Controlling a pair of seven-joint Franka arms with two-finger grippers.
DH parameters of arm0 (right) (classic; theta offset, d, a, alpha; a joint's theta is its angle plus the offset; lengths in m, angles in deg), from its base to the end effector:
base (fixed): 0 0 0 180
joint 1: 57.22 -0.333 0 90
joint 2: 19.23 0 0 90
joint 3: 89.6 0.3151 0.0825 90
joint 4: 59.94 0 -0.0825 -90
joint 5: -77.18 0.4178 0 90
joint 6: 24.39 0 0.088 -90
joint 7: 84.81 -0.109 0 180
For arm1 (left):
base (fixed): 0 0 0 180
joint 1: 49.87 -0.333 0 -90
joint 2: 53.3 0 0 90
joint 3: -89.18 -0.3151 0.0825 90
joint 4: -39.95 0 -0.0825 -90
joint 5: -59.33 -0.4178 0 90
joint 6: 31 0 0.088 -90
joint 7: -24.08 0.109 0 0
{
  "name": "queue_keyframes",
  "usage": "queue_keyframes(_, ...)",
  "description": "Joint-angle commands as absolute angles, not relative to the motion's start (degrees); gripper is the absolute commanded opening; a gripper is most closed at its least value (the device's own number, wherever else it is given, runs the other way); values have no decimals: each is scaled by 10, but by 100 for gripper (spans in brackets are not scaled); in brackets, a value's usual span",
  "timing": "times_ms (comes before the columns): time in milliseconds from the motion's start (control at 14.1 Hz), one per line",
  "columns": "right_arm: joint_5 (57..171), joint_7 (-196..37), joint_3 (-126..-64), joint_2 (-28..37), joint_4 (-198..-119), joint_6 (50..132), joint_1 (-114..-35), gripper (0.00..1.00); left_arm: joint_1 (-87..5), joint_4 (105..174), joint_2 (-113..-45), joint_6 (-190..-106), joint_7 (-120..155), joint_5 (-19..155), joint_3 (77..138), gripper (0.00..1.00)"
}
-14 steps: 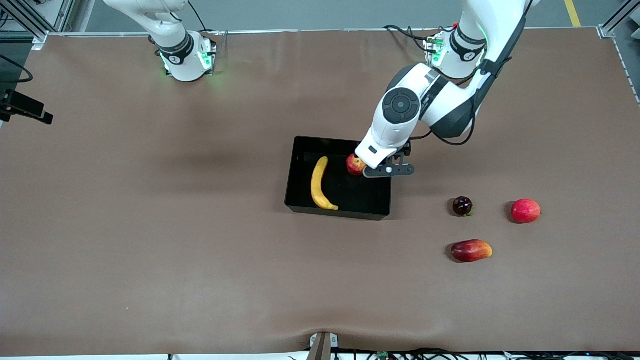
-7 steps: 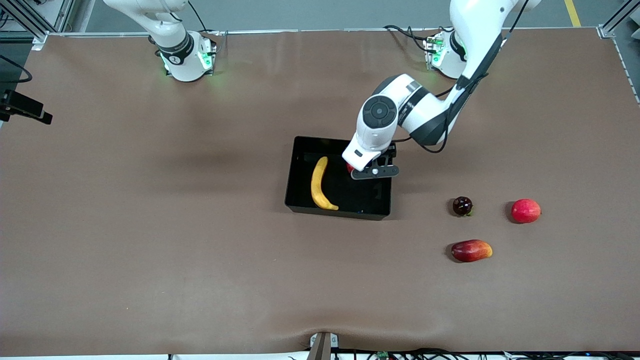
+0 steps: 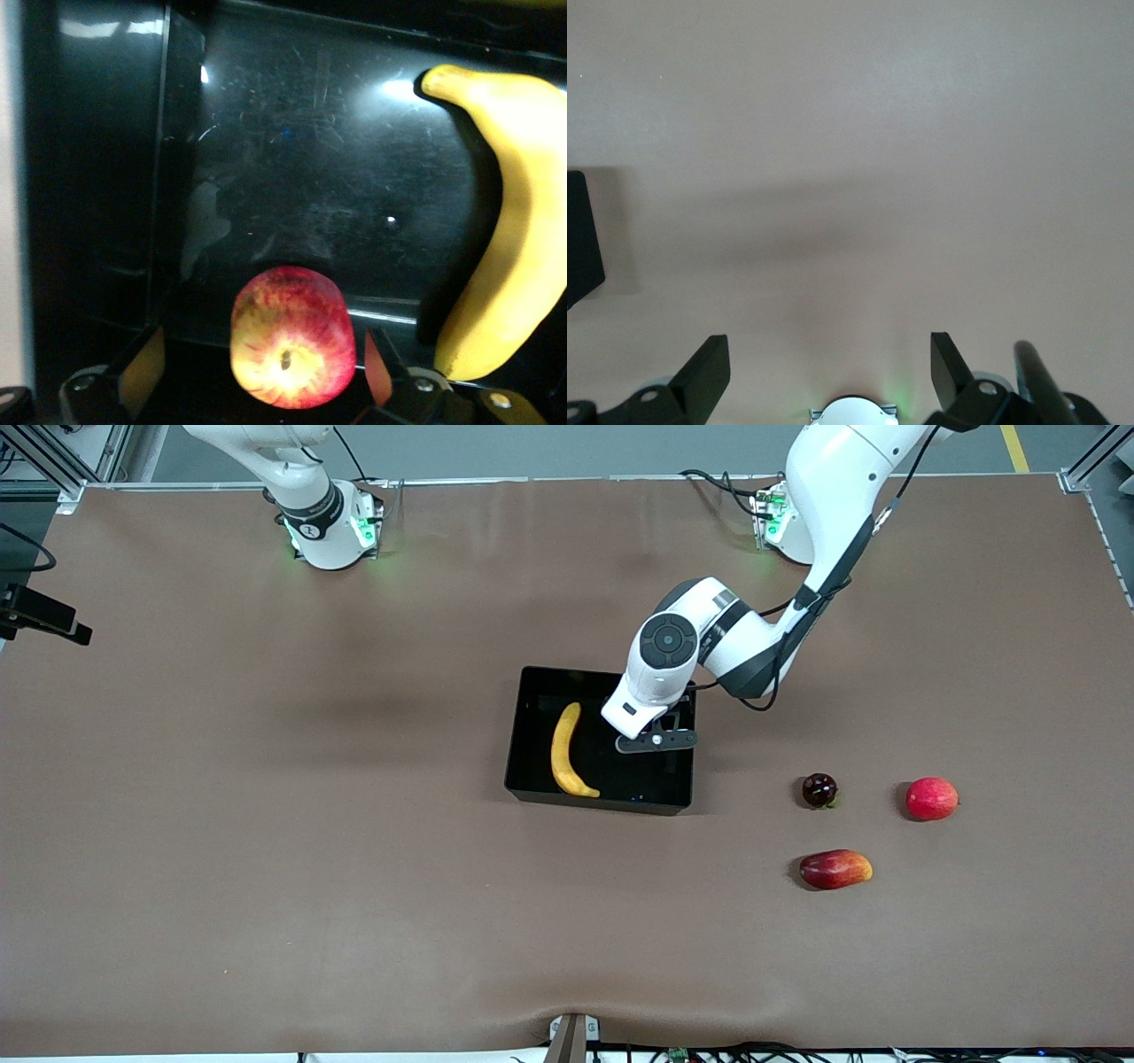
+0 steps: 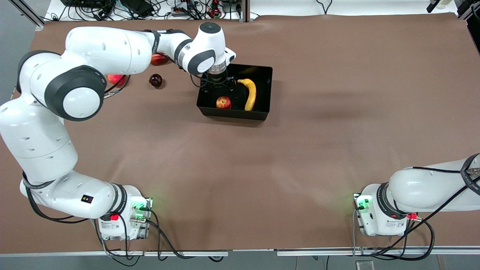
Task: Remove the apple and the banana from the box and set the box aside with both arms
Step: 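Lower the left gripper and grasp the red-yellow apple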
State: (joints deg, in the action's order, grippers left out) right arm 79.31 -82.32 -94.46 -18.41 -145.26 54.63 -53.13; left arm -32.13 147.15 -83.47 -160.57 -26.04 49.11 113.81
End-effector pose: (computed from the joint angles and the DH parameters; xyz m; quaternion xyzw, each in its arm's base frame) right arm 0.5659 -0.0841 0.6384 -0.9965 0.0539 0.0600 0.0239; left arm 0.4914 -0.4277 0.2205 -0.9980 -0.0290 0.0568 0.0010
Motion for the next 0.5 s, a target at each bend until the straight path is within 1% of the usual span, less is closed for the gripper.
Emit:
queue_keyframes(0,796,-830,-936,-185,-1455,544,-515,100,-310,1473,-850,-1625,-285,476,1139,100)
queue_keyframes(425,796,-830,-936,-185,-1455,544,-516,100,-307,1485,-860,-1630,-284,451,1139,100)
